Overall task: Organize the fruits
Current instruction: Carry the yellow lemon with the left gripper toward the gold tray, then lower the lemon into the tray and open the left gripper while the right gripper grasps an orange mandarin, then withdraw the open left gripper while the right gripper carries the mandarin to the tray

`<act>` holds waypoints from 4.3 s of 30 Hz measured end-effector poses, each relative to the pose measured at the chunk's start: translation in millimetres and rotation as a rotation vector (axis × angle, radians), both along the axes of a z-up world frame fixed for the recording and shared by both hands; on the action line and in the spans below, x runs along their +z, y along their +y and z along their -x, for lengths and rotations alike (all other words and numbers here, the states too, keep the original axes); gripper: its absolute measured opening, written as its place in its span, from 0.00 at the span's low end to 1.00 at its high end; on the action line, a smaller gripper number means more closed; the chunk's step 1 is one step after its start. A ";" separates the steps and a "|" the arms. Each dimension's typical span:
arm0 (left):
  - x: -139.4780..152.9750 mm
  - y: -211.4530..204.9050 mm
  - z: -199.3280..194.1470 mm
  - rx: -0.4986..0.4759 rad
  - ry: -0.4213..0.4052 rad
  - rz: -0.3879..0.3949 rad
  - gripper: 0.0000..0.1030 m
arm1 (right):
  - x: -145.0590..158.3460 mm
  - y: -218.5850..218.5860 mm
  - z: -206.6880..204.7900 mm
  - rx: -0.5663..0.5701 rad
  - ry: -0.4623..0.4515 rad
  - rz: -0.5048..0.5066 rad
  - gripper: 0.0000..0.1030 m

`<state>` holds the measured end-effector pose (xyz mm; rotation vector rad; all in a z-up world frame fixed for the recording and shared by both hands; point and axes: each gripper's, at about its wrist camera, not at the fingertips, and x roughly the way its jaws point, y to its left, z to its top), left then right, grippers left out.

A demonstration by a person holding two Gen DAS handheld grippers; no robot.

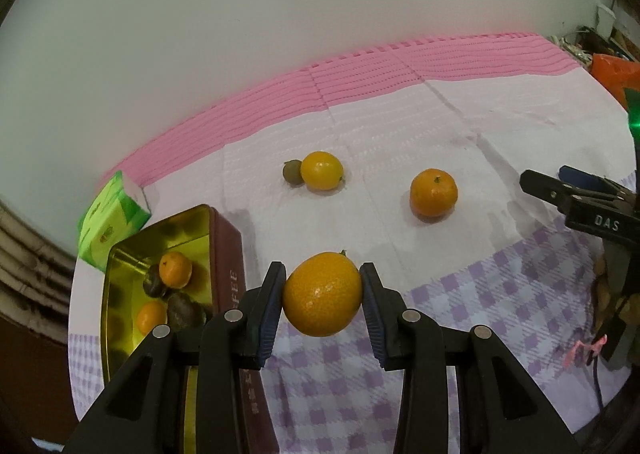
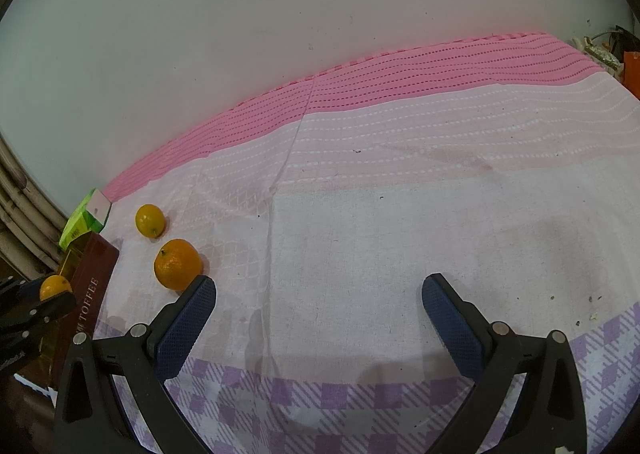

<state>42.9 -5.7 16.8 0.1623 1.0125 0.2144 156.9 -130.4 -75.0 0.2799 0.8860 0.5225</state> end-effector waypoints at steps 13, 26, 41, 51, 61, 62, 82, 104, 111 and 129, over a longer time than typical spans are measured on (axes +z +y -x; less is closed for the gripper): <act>8.2 1.6 22.0 0.026 -0.019 0.030 0.38 | -0.5 1.8 1.3 0.001 -0.005 0.015 0.99; 30.1 38.7 58.6 0.131 -0.084 0.091 0.38 | -1.4 6.4 3.6 -0.003 -0.010 0.049 0.99; 27.9 143.9 120.7 0.420 -0.148 0.131 0.38 | -1.7 11.7 4.6 -0.003 -0.014 0.096 0.99; 10.4 156.9 124.1 0.427 -0.135 0.170 0.38 | -2.2 17.1 6.5 -0.003 -0.017 0.131 0.99; 1.5 151.2 120.9 0.402 -0.121 0.179 0.38 | 6.5 38.1 17.2 0.090 -0.072 0.215 0.99; 0.9 150.9 120.6 0.399 -0.122 0.178 0.38 | 11.2 44.2 21.1 0.127 -0.092 0.213 0.98; -10.1 157.0 120.2 0.411 -0.103 0.213 0.38 | 19.9 117.5 8.8 0.266 -0.123 0.256 0.96; -21.1 165.4 119.5 0.431 -0.090 0.260 0.38 | 13.5 134.0 18.4 0.282 -0.162 0.319 0.36; -24.8 163.2 118.1 0.423 -0.083 0.249 0.38 | 12.7 132.5 17.0 0.273 -0.152 0.302 0.37; -18.2 156.2 118.1 0.407 -0.103 0.203 0.38 | 13.2 132.4 17.1 0.272 -0.152 0.309 0.37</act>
